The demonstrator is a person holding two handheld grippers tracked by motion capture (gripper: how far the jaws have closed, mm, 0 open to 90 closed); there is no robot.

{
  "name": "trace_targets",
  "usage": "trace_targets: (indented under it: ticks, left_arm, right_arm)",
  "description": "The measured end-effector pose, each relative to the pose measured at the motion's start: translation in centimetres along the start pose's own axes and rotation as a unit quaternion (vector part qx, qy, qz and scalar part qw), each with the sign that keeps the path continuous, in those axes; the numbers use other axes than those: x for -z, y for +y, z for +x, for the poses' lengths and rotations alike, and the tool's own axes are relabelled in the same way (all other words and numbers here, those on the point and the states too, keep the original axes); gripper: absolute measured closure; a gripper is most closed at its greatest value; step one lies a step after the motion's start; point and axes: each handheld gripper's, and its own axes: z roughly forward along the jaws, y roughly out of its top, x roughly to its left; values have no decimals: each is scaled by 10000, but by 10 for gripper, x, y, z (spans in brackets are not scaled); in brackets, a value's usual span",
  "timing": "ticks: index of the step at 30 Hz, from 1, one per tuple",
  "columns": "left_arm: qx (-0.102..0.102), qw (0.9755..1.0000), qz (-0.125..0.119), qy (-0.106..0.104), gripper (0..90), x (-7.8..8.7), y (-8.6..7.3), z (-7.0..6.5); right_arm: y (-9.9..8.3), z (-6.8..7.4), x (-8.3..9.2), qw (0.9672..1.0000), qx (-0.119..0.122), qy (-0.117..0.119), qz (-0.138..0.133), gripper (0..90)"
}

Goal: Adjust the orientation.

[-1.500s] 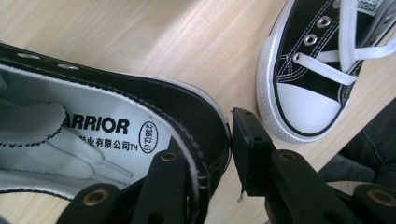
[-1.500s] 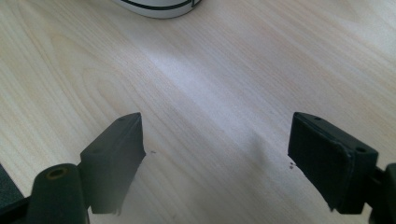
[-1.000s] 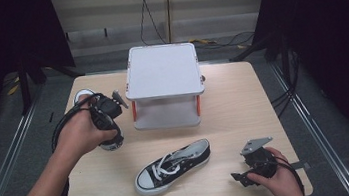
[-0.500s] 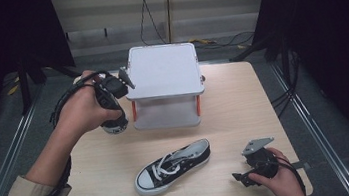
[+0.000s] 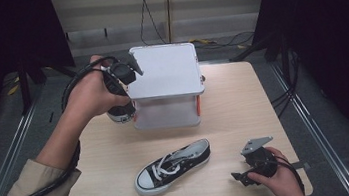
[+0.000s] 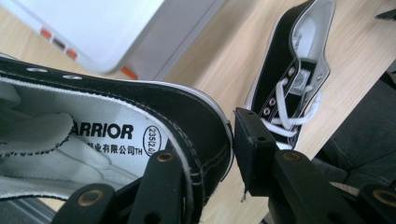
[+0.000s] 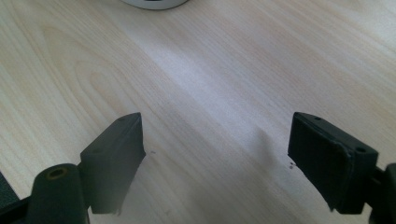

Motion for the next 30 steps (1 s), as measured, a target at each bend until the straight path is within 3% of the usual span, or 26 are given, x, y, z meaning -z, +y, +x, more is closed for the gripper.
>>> trace_targets:
  ticks: [11,15,21,30]
  left_arm:
    - [-452,9989,84,75,727,-4,37,-8]
    - [-730,9971,161,146,725,-11,51,-11]
    - [-938,9954,157,152,725,-19,74,-11]
    - [-1339,9907,100,223,718,-40,95,1]
  right_arm:
    - [-2,-2,0,10000,-36,10,-14,180]
    - [-3,-3,1,10000,-67,10,-24,180]
    - [-4,-7,2,9999,-88,-40,-65,180]
    - [-5,-10,2,9999,-140,-39,-36,180]
